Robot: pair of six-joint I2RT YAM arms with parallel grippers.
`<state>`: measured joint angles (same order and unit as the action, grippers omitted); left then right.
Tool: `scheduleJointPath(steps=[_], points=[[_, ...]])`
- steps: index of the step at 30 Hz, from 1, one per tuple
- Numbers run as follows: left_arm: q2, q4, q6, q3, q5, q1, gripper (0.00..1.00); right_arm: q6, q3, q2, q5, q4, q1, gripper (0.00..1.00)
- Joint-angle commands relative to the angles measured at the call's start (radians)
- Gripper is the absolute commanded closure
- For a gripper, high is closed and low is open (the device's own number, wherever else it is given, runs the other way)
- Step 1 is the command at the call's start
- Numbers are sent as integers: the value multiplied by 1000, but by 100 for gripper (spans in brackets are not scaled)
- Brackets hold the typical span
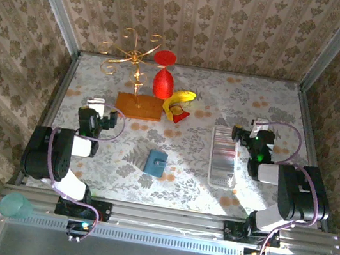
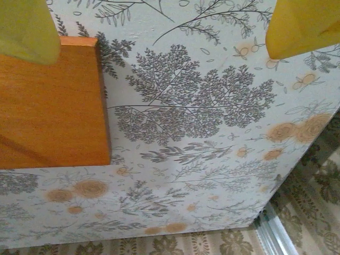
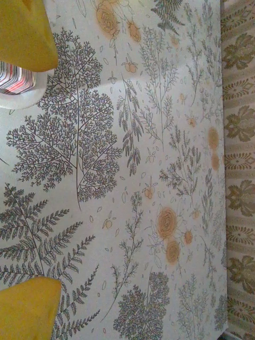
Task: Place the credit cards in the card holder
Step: Pick up the card holder at the bottom-center of the table.
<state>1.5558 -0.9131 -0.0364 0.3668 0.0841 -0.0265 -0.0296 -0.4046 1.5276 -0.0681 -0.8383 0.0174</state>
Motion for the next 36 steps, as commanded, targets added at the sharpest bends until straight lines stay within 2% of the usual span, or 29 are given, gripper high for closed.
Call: scheduleJointPath(steps=[1, 31, 34, 36], points=[[-2, 7, -27, 31, -76, 8, 0, -2, -7, 1, -10, -5, 4, 0], [-13, -25, -52, 9, -80, -7, 0, -3, -3, -4, -15, -6, 6, 0], [-87, -42, -95, -36, -79, -44, 0, 0, 4, -74, -11, 35, 7, 0], [-181, -29, -106, -77, -55, -70, 0, -11, -10, -184, -10, 167, 7, 0]])
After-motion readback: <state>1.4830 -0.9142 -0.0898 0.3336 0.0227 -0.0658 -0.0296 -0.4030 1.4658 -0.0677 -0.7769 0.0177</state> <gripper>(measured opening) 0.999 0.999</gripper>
